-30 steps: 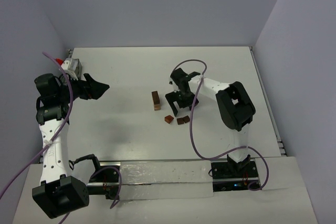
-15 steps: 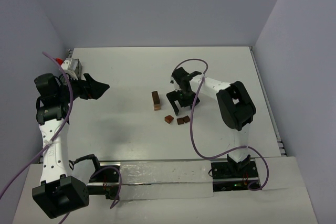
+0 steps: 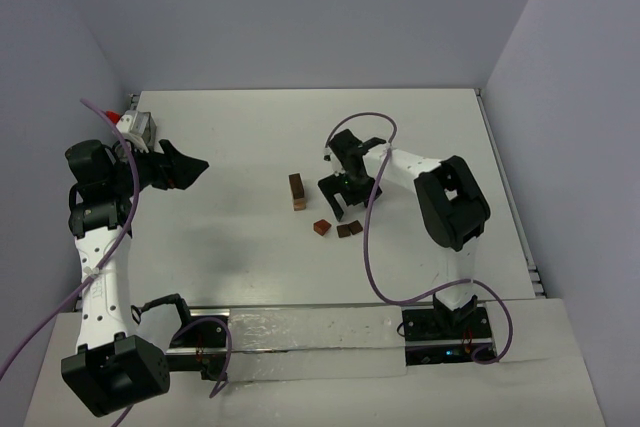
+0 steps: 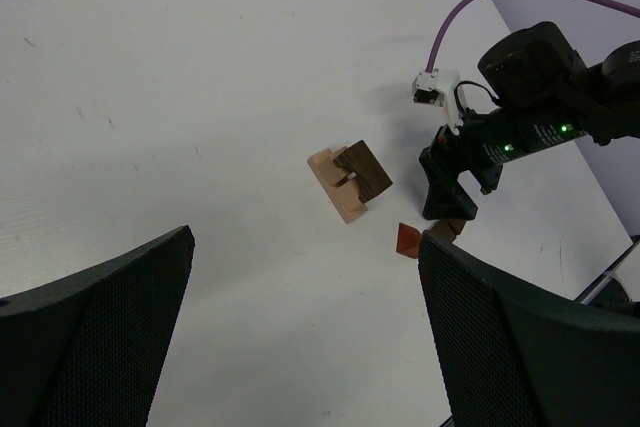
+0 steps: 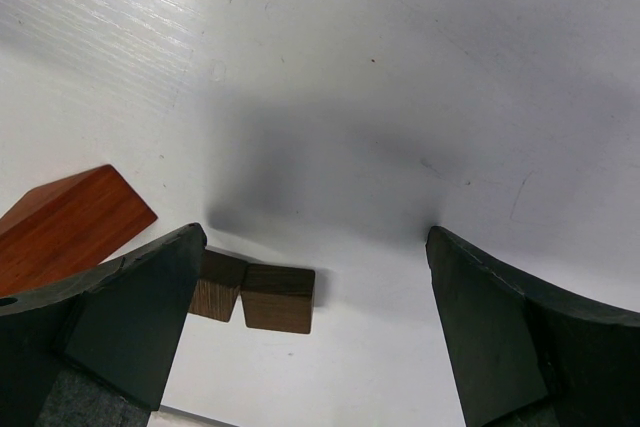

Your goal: Build the wood block tower

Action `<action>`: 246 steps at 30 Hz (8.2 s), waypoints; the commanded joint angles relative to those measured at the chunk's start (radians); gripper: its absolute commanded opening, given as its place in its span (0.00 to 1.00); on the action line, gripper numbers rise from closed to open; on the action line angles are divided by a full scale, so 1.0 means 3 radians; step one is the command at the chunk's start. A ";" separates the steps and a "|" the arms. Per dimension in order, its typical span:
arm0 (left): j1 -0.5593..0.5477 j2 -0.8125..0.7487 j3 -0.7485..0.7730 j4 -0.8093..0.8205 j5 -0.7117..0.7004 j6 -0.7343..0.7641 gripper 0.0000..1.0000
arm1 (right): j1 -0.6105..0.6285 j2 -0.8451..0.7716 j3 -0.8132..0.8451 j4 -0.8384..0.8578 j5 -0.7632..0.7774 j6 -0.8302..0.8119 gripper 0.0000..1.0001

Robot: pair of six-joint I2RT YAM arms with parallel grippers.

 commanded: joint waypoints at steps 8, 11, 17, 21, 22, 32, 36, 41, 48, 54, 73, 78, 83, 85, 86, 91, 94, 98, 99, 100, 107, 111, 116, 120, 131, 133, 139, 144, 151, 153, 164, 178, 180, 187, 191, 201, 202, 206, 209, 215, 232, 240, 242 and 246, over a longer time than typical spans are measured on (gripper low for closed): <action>0.0015 -0.0045 -0.0006 0.0175 0.0082 -0.0002 0.99 | -0.0054 0.0049 -0.0289 0.0085 -0.0025 -0.0223 0.99; 0.0018 -0.0043 -0.0008 0.0177 0.0077 -0.0004 0.99 | -0.0054 0.0035 -0.0308 0.0095 -0.0020 -0.0249 0.99; 0.0016 -0.0051 -0.0023 0.0180 0.0082 -0.0009 0.99 | -0.0056 0.0014 -0.0341 0.0114 -0.0053 -0.0293 0.99; 0.0013 -0.0049 -0.0023 0.0168 0.0082 0.0001 0.99 | -0.0058 0.0005 -0.0362 0.0125 -0.0057 -0.0315 0.99; 0.0013 -0.0052 -0.0023 0.0167 0.0082 0.0001 0.99 | -0.0055 0.0004 -0.0364 0.0122 -0.0059 -0.0320 0.99; 0.0013 -0.0058 -0.0043 0.0176 0.0087 -0.0004 0.99 | -0.0050 0.0011 -0.0354 0.0124 -0.0075 -0.0307 0.99; 0.0017 -0.0062 -0.0033 0.0177 0.0087 -0.0009 0.99 | -0.0049 0.0113 -0.0265 0.0065 -0.0122 -0.0187 0.99; 0.0016 -0.0068 -0.0038 0.0144 0.0077 0.0022 0.99 | -0.0049 0.0181 -0.0203 0.0011 -0.0199 -0.0101 0.99; 0.0017 -0.0065 -0.0052 0.0159 0.0077 0.0013 0.99 | -0.0045 0.0182 -0.0215 0.0002 -0.0284 -0.0105 0.99; 0.0015 -0.0046 -0.0045 0.0185 0.0087 -0.0015 0.99 | -0.0011 0.0209 -0.0196 -0.0026 -0.0317 -0.0031 0.99; 0.0018 -0.0034 -0.0040 0.0201 0.0089 -0.0029 0.99 | 0.0052 0.0178 -0.0271 -0.0004 -0.0344 0.0196 0.99; 0.0016 -0.0038 -0.0041 0.0195 0.0093 -0.0024 0.99 | 0.0067 0.0165 -0.0290 -0.0015 -0.0339 0.0211 0.99; 0.0016 -0.0045 -0.0059 0.0205 0.0095 -0.0032 0.99 | 0.0072 0.0132 -0.0318 -0.0025 -0.0327 0.0226 0.99; 0.0013 -0.0048 -0.0064 0.0213 0.0098 -0.0039 0.99 | 0.0075 0.0118 -0.0335 -0.0026 -0.0329 0.0226 0.99; 0.0013 -0.0048 -0.0065 0.0214 0.0098 -0.0039 0.99 | 0.0080 0.0105 -0.0341 -0.0022 -0.0337 0.0226 0.99; 0.0016 -0.0048 -0.0066 0.0207 0.0103 -0.0037 0.99 | 0.0105 0.0078 -0.0390 -0.0012 -0.0339 0.0207 0.99; 0.0018 -0.0048 -0.0064 0.0193 0.0098 -0.0025 0.99 | 0.0110 0.0071 -0.0410 0.0003 -0.0337 0.0181 1.00; 0.0013 -0.0051 -0.0064 0.0193 0.0099 -0.0026 0.99 | 0.0115 0.0050 -0.0426 0.0024 -0.0322 0.0122 0.99; 0.0016 -0.0051 -0.0066 0.0195 0.0098 -0.0029 0.99 | 0.0115 0.0048 -0.0428 0.0024 -0.0317 0.0103 0.99; 0.0018 -0.0048 -0.0069 0.0198 0.0098 -0.0029 0.99 | 0.0115 0.0045 -0.0431 0.0024 -0.0312 0.0083 0.99; 0.0015 -0.0048 -0.0070 0.0199 0.0103 -0.0025 0.99 | 0.0115 0.0034 -0.0436 0.0039 -0.0292 0.0042 0.99; 0.0018 -0.0043 -0.0074 0.0198 0.0103 -0.0029 0.99 | 0.0120 0.0020 -0.0441 0.0044 -0.0306 0.0032 0.99; 0.0016 -0.0045 -0.0077 0.0193 0.0103 -0.0029 0.99 | 0.0117 0.0020 -0.0451 0.0039 -0.0294 0.0034 0.99; 0.0018 -0.0048 -0.0074 0.0193 0.0108 -0.0029 0.99 | 0.0120 0.0020 -0.0451 0.0039 -0.0286 0.0036 0.99; 0.0018 -0.0048 -0.0073 0.0182 0.0108 -0.0019 0.99 | 0.0120 0.0015 -0.0466 0.0044 -0.0265 0.0048 0.99; 0.0016 -0.0048 -0.0079 0.0187 0.0108 -0.0021 0.99 | 0.0118 0.0002 -0.0472 0.0041 -0.0265 0.0047 0.99; 0.0018 -0.0048 -0.0073 0.0183 0.0104 -0.0014 0.99 | 0.0115 -0.0016 -0.0488 0.0039 -0.0255 0.0047 0.99; 0.0018 -0.0053 -0.0084 0.0182 0.0113 -0.0019 0.99 | 0.0110 -0.0021 -0.0502 0.0039 -0.0235 0.0052 0.99; 0.0016 -0.0053 -0.0081 0.0200 0.0108 -0.0032 0.99 | 0.0110 -0.0025 -0.0518 0.0037 -0.0194 0.0088 0.99; 0.0018 -0.0050 -0.0089 0.0201 0.0113 -0.0032 0.99 | 0.0107 -0.0021 -0.0524 0.0036 -0.0187 0.0095 0.99; 0.0018 -0.0063 -0.0101 0.0189 0.0098 -0.0024 0.99 | 0.0102 -0.0068 -0.0440 0.0003 -0.0232 0.0171 1.00; 0.0018 -0.0089 -0.0140 0.0187 0.0087 -0.0014 0.99 | 0.0034 -0.0117 0.0113 -0.0098 -0.0704 0.0246 1.00; 0.0013 -0.0089 -0.0150 0.0187 0.0092 -0.0010 0.99 | 0.0038 -0.0150 0.0066 -0.0104 -0.0666 0.0256 1.00; 0.0016 -0.0094 -0.0168 0.0245 0.0095 -0.0059 0.99 | 0.0136 -0.0261 -0.0326 -0.0111 -0.0226 0.0413 1.00; 0.0018 -0.0074 -0.0162 0.0270 0.0103 -0.0101 0.99 | 0.0305 -0.0320 -0.0460 -0.0090 0.0198 0.0660 1.00; 0.0013 -0.0084 -0.0125 0.0209 0.0072 -0.0069 0.99 | 0.0442 -0.0345 -0.0539 -0.0015 0.0640 0.0918 1.00; 0.0013 -0.0084 -0.0125 0.0213 0.0072 -0.0065 0.99 | 0.0442 -0.0354 -0.0545 0.0000 0.0645 0.0928 1.00; 0.0018 -0.0080 -0.0144 0.0222 0.0072 -0.0075 0.99 | 0.0442 -0.0351 -0.0522 0.0033 0.0644 0.0986 1.00; 0.0013 -0.0079 -0.0146 0.0223 0.0073 -0.0071 0.99 | 0.0442 -0.0330 -0.0508 0.0034 0.0602 0.1003 0.99; 0.0013 -0.0084 -0.0146 0.0203 0.0072 -0.0047 0.99 | 0.0442 -0.0331 -0.0497 0.0034 0.0542 0.1003 0.94; 0.0013 -0.0068 -0.0141 0.0195 0.0100 -0.0027 0.99 | 0.0442 -0.0454 -0.0569 0.0036 0.0151 0.0653 0.62; 0.0015 -0.0018 -0.0059 0.0004 0.0222 0.0178 0.99 | 0.0435 -0.0567 -0.0432 -0.0114 -0.0131 -0.0021 0.45; 0.0017 0.0030 -0.0007 -0.0106 0.0274 0.0258 0.99 | 0.0421 -0.0647 -0.0361 -0.0157 -0.0207 -0.0311 0.43; 0.0013 0.0123 0.0112 -0.0382 0.0513 0.0469 0.99 | 0.0379 -0.0800 -0.0120 -0.0240 -0.0373 -0.0828 0.43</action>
